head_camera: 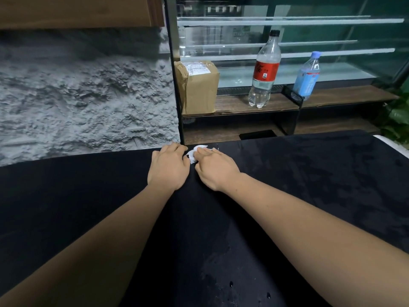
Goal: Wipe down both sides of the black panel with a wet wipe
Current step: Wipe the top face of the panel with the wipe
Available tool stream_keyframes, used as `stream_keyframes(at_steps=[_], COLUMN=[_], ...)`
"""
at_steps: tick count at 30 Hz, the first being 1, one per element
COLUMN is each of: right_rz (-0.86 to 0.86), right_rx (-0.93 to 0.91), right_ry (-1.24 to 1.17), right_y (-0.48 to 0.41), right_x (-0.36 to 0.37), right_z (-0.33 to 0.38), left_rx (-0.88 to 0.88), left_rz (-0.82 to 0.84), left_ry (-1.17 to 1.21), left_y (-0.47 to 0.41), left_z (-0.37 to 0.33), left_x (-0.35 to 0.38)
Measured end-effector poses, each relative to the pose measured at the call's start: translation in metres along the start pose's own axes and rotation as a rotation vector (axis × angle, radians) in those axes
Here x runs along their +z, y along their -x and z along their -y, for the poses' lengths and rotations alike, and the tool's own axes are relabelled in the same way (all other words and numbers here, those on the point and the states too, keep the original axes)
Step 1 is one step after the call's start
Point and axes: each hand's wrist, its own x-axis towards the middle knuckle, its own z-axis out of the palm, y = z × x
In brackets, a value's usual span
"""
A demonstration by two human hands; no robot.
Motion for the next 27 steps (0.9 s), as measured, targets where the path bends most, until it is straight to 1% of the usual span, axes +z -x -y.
stream_keyframes(at_steps=[6, 11, 15, 21, 27], right_rz=[0.023, -0.003, -0.016, 0.022, -0.007], right_rx=[0.039, 0.056, 0.104, 0.204, 0.282], right_ry=[-0.024, -0.034, -0.038, -0.034, -0.029], right_y=[-0.017, -0.013, -0.008, 0.003, 0.013], right_x=[-0.002, -0.005, -0.009, -0.021, -0.028], right_z=[-0.002, -0.014, -0.031, -0.066, -0.096], left_rx=[0.0, -0.007, -0.015, -0.011, -0.012], left_rz=[-0.01, -0.004, 0.002, 0.008, 0.017], left_ry=[-0.021, -0.03, -0.037, -0.026, -0.027], left_y=[0.001, 0.001, 0.0, 0.0, 0.0], left_z=[0.0, -0.001, 0.0, -0.001, -0.001], left_x=[0.0, 0.001, 0.001, -0.001, -0.001])
